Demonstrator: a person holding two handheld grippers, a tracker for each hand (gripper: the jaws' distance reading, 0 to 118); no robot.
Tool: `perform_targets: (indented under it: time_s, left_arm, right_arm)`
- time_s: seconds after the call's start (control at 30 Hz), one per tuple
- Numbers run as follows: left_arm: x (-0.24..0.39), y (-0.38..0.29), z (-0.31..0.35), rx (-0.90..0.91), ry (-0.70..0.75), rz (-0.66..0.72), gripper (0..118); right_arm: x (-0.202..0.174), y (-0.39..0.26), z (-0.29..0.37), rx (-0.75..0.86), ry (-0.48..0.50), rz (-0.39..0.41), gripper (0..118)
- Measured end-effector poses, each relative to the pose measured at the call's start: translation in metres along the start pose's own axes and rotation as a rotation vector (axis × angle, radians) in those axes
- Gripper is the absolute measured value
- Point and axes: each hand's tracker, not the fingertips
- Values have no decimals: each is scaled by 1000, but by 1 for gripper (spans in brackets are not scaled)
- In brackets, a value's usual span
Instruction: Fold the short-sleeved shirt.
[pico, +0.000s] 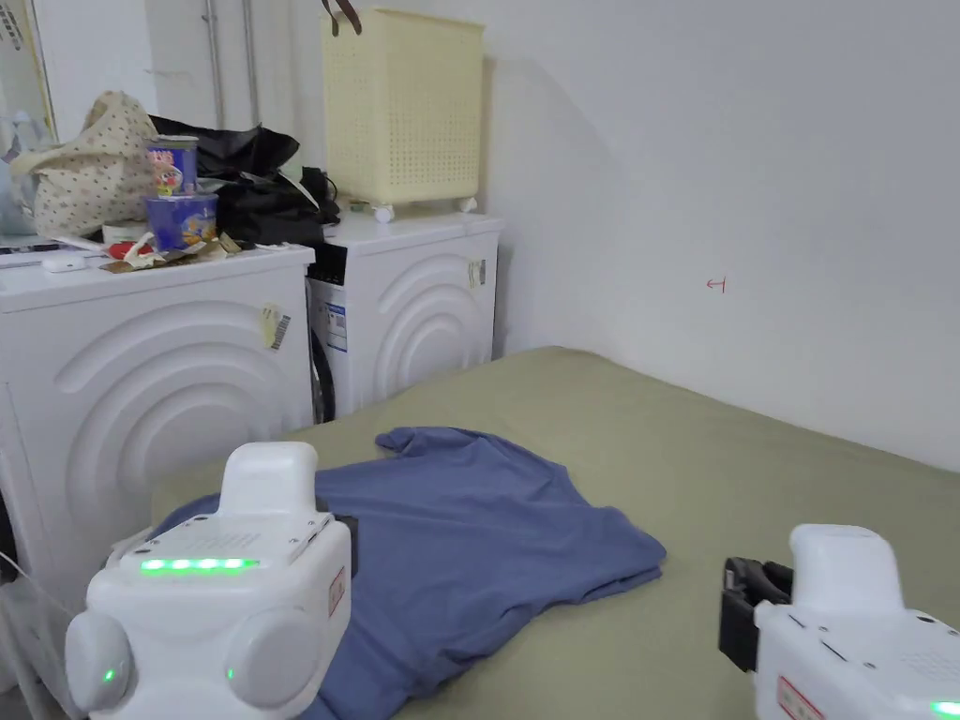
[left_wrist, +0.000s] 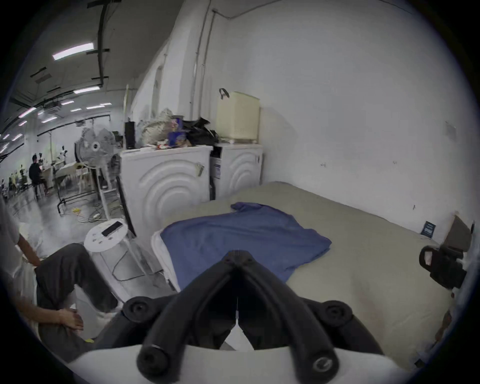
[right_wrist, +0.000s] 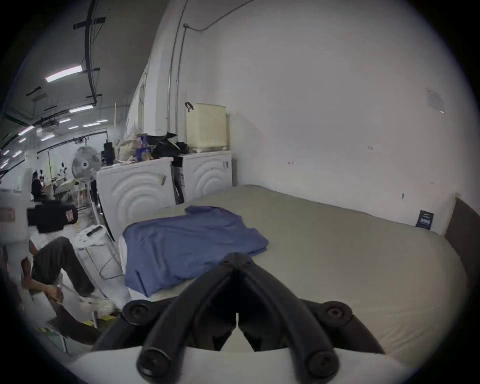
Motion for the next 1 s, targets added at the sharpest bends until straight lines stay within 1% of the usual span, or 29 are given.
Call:
perform_targets:
  time_s: [0.13,0.17,0.2,0.23,0.27,0.33,0.37,0.4,0.43,0.47,0.57,0.6,0.67,0.73,0.77,0.83,0.87,0.9,0.93,0.97,1.0]
  left_arm:
    - [33,25,-75,-60,-119,-77,0]
    - [41,32,-101,-83,-193,-94,3]
    - [53,38,-127,-105,-205,-115,10]
    - [65,43,-156,-140,-214,-177,12]
    - [75,50,-184,-173,-274,-222,20]
    - [101,65,-236,-285,-283,-314,81]
    - [112,72,-260,-361,-337,-356,103]
    - [124,73,-287,-399,-376,-374,117]
    - [135,74,-311,-444,-420,-404,118]
    - [148,74,-339,-502,-460,-425,118]
    - [183,56,-408,-637,-446,-449,118]
    - [193,47,-432,-673,-422,-432,118]
    - [210,29,-465,-754,-380,-447,118]
    - [220,14,-483,-771,-367,-452,118]
    - [224,4,-471,-793,-387,-437,118]
    - [229,-13,-477,-868,-377,-413,116]
    - [230,-22,-479,-886,-372,-390,108]
    - [231,-27,-473,-910,-341,-403,108]
    - [232,-34,-473,-911,-327,-408,104]
    - [232,-39,-470,-923,-295,-425,91]
    - [228,-36,-462,-874,-302,-385,84]
  right_arm:
    - [43,-9,-3,-20,-75,2,1]
    - [54,-12,-6,-35,-110,8,1]
    - [65,-15,-9,-45,-126,7,1]
    - [76,-18,-12,-53,-128,0,1]
    - [85,-22,-15,-73,-136,-3,1]
    - [103,-29,-21,-125,-157,-4,1]
    - [112,-35,-23,-145,-161,3,1]
    - [120,-41,-25,-166,-168,2,1]
    - [126,-47,-26,-187,-183,8,1]
    - [133,-53,-27,-212,-192,-3,1]
    - [151,-74,-27,-281,-197,-91,1]
    - [156,-80,-27,-300,-188,-121,1]
    - [162,-92,-26,-325,-191,-150,1]
    - [167,-98,-25,-349,-193,-152,1]
    - [169,-100,-24,-356,-191,-164,1]
    - [174,-103,-23,-361,-188,-176,1]
    - [175,-105,-23,-356,-190,-181,1]
    - [175,-106,-23,-351,-196,-182,1]
    - [176,-106,-23,-347,-194,-183,1]
    - [175,-107,-22,-341,-195,-181,1]
    - [174,-107,-21,-338,-204,-174,1]
